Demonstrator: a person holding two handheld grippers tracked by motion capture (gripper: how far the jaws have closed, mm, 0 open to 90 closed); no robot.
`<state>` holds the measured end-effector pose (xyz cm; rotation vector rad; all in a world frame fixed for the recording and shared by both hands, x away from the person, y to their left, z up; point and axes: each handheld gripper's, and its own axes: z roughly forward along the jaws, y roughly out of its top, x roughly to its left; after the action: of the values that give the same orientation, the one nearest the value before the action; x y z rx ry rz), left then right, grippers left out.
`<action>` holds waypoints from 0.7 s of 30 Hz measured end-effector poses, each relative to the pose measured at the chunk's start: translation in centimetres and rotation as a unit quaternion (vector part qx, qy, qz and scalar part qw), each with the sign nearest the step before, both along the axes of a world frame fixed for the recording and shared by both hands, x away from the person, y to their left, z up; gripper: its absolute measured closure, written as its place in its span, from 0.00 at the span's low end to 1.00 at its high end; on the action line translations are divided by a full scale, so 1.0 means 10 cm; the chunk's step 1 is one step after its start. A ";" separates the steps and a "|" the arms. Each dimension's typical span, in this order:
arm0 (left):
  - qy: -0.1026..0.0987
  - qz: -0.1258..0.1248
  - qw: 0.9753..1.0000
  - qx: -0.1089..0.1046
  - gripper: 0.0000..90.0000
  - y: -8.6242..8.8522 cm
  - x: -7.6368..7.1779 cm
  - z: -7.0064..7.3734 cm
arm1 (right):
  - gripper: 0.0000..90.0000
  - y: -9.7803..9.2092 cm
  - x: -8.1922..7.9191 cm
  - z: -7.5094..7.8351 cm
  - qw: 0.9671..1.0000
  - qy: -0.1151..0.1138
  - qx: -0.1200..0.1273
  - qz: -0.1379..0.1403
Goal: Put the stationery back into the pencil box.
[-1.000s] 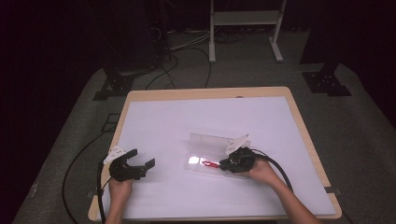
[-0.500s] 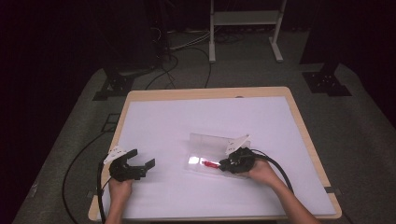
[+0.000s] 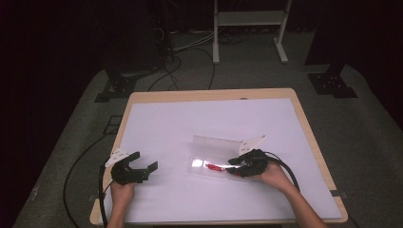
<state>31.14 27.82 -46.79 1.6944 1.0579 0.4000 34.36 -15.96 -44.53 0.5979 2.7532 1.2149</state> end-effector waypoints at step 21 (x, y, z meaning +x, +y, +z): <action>0.000 0.000 1.000 0.002 0.00 -0.01 0.00 0.00 | 0.57 -0.24 -0.06 0.15 1.000 -0.007 0.002 -0.027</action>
<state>31.11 27.75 -46.79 1.6987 1.0568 0.4023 33.79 -18.36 -43.07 0.6574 2.7064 1.2084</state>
